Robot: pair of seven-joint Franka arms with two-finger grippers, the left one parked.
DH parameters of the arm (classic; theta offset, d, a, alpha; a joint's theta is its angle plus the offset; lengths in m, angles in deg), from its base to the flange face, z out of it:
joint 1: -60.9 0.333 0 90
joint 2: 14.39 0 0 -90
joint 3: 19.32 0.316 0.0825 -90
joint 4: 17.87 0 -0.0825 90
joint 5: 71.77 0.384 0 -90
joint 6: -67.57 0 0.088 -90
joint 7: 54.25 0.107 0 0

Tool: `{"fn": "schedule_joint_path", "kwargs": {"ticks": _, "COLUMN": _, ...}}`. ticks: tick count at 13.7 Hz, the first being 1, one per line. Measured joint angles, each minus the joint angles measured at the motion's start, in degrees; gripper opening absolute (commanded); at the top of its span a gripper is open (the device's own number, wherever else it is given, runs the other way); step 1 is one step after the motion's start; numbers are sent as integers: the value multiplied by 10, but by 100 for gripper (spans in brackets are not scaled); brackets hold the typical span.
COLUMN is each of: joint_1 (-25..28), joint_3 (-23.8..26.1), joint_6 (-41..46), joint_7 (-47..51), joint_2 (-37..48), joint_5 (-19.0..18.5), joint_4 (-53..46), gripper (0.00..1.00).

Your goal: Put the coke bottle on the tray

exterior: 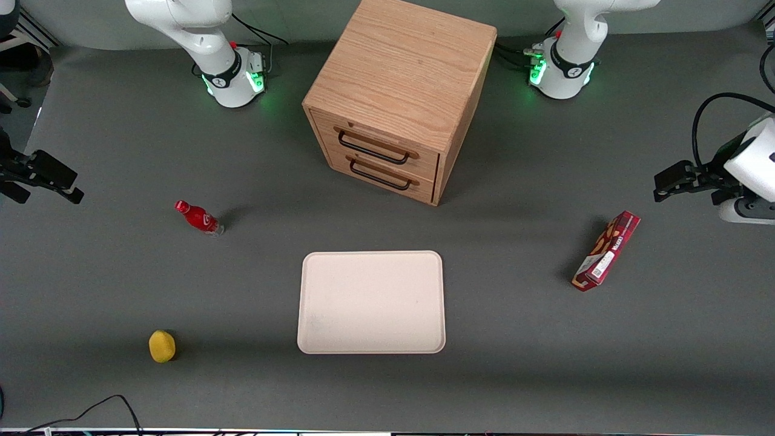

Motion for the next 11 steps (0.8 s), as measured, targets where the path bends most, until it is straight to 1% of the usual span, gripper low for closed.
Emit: {"fn": "schedule_joint_path", "kwargs": {"ticks": 11, "joint_1": 0, "joint_3": -1, "joint_6": 10, "joint_7": 0, "joint_2": -4, "joint_5": 0, "joint_4": 0, "gripper": 100}}
